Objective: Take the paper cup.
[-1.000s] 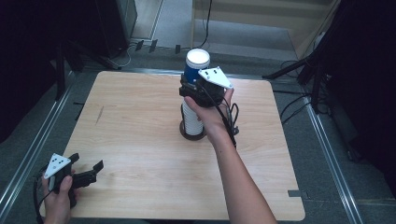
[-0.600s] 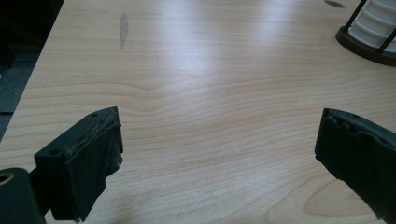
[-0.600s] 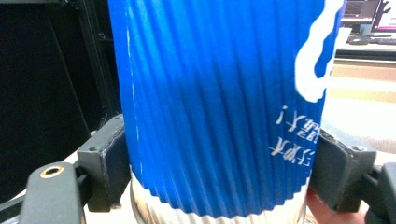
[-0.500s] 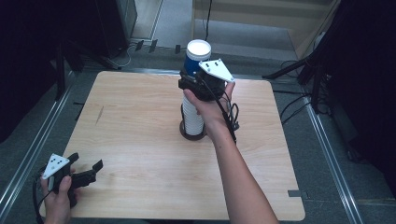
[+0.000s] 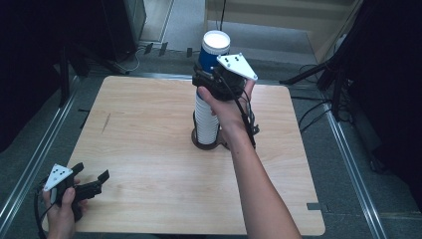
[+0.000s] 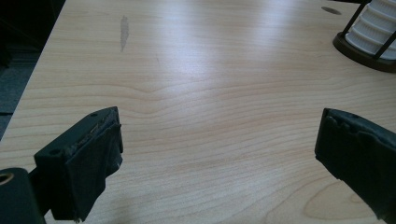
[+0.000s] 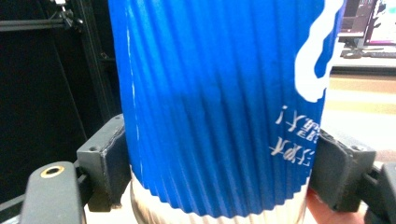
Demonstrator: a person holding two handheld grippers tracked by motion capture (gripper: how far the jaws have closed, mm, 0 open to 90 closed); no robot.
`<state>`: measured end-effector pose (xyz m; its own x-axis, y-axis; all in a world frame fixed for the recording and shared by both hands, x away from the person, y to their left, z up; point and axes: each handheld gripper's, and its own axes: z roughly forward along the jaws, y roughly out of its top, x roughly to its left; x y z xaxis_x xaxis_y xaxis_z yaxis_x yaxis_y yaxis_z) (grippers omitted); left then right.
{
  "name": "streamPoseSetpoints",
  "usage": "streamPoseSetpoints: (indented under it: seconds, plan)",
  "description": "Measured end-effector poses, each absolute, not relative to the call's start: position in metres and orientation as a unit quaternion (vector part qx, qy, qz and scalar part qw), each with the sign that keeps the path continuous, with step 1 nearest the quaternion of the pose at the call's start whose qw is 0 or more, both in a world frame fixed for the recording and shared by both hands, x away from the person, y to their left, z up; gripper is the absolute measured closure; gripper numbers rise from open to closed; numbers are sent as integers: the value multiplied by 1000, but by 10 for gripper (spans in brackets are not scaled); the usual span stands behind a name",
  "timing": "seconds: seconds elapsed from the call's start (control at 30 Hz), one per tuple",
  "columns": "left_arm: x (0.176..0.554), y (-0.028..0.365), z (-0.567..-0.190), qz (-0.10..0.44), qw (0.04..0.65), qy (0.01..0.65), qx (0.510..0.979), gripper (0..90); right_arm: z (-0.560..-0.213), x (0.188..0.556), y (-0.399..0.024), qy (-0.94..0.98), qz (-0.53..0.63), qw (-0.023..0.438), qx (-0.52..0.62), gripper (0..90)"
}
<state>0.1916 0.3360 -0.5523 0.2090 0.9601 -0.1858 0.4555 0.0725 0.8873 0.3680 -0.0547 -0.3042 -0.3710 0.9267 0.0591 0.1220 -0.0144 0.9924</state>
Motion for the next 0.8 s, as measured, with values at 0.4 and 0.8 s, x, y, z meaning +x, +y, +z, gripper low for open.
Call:
streamPoseSetpoints:
  seconds: [0.4, 0.8]
  plan:
    - [192, 336, -552, 272, 466, 566, 624, 15, -285, 359, -75, 595, 567, 371, 432, 186]
    - [192, 336, -552, 274, 464, 565, 625, 15, -294, 355, -107, 584, 560, 377, 450, 187]
